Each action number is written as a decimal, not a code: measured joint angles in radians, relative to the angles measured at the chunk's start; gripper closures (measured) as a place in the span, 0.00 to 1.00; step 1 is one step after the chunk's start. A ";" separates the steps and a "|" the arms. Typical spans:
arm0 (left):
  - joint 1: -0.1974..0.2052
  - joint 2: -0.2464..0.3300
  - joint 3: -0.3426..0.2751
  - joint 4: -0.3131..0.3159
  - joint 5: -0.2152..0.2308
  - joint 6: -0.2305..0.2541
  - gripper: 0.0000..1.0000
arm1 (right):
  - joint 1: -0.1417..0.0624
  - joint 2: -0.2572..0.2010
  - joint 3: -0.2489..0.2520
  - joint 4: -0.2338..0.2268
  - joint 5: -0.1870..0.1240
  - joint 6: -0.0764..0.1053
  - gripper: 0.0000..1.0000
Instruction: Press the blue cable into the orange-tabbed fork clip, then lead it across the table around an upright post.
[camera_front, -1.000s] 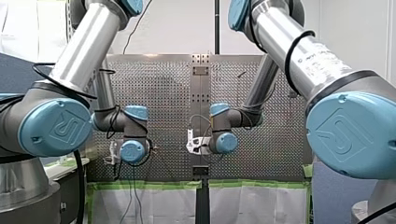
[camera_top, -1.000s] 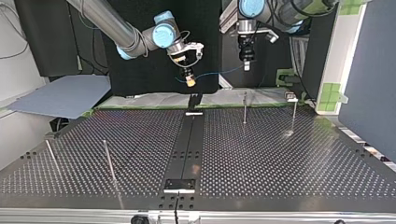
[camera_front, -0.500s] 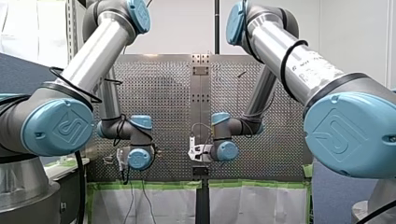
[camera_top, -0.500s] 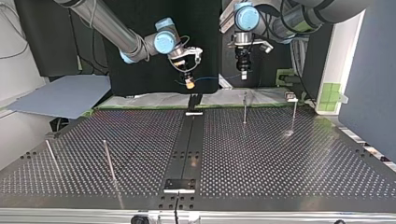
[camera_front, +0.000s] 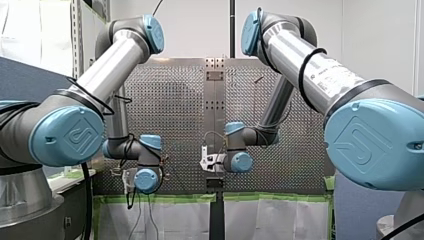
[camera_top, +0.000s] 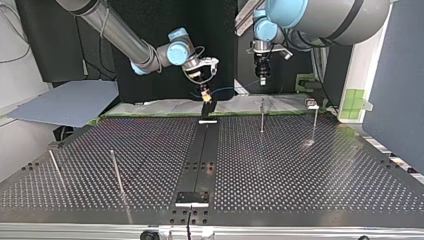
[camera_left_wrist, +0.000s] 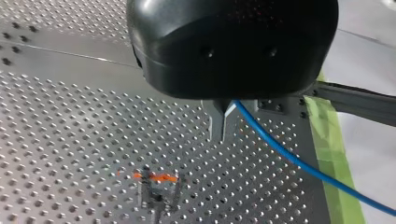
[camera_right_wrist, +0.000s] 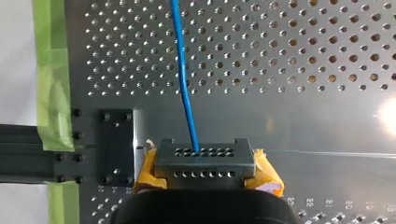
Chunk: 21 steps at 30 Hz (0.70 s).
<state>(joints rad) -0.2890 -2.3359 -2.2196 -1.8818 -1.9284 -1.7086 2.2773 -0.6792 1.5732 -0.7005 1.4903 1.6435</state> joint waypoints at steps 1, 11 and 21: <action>0.005 -0.003 0.010 -0.009 0.005 0.000 1.00 | 0.000 0.000 -0.002 0.001 -0.001 0.000 1.00; 0.049 -0.007 0.047 -0.047 0.014 -0.003 1.00 | 0.002 0.018 -0.010 0.001 -0.001 -0.007 1.00; 0.131 -0.007 0.053 -0.048 0.067 -0.017 1.00 | 0.011 0.029 -0.034 0.004 -0.009 -0.010 1.00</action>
<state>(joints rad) -0.1583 -2.3425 -2.1671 -1.9298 -1.8619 -1.7255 2.2881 -0.6499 1.5393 -0.6962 1.4818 1.6338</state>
